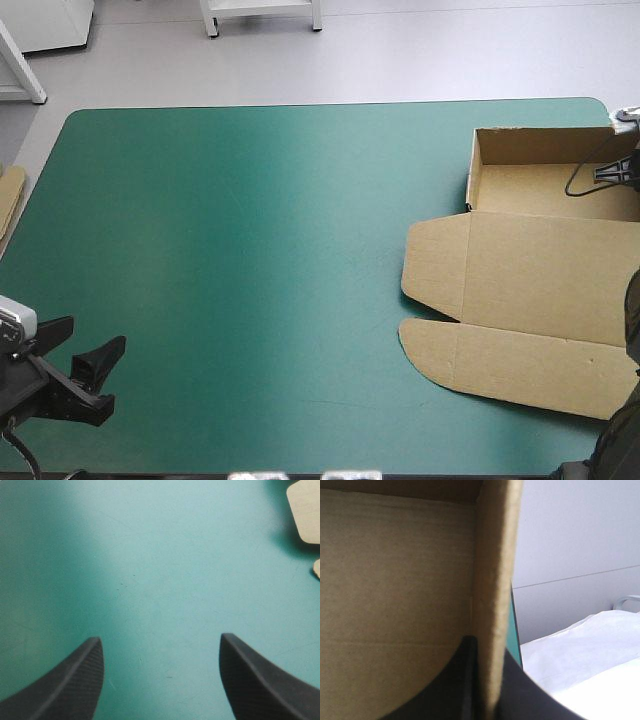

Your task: Fold the box

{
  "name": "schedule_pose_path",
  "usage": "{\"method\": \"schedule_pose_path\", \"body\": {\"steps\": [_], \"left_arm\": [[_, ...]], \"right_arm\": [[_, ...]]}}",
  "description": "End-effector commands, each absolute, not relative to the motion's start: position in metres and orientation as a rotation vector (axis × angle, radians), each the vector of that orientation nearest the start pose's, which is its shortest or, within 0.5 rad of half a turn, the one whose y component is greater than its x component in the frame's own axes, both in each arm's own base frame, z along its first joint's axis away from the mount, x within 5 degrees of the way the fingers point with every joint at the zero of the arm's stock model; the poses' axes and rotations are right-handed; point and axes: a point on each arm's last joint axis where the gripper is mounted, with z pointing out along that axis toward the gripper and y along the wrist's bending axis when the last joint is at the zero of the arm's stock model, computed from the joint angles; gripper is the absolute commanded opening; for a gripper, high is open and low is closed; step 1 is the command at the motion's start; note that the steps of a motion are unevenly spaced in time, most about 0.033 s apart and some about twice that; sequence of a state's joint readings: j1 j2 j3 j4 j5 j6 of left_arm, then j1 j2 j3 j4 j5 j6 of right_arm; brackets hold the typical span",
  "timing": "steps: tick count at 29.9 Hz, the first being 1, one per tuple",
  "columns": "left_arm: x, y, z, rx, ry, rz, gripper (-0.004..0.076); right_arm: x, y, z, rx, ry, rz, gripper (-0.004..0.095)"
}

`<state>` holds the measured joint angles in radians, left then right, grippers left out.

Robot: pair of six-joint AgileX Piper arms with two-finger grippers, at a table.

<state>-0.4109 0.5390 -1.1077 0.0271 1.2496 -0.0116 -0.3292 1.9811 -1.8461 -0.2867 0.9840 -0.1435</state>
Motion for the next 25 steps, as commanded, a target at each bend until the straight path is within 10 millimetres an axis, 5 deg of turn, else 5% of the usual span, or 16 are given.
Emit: {"method": "schedule_pose_path", "body": {"steps": [1,8,15,18,25], "left_arm": [[0.034,-0.013,0.422,0.435,2.158,-0.212,0.0475],[0.034,-0.012,0.422,0.434,2.158,-0.207,0.0475],[0.035,-0.013,0.423,0.431,2.144,-0.207,0.0475],[0.036,-0.012,0.424,0.426,2.131,-0.199,0.0475],[0.038,-0.007,0.426,0.407,2.109,-0.127,0.0475]], "right_arm": [[0.411,-0.182,0.325,0.108,2.518,-0.668,-0.0004],[0.416,-0.190,0.307,0.159,2.551,-0.586,0.0060],[0.420,-0.189,0.304,0.185,2.527,-0.520,0.0512],[0.418,-0.188,0.309,0.186,2.514,-0.524,0.0618],[0.395,-0.174,0.361,0.224,2.406,-0.485,0.0607]]}}
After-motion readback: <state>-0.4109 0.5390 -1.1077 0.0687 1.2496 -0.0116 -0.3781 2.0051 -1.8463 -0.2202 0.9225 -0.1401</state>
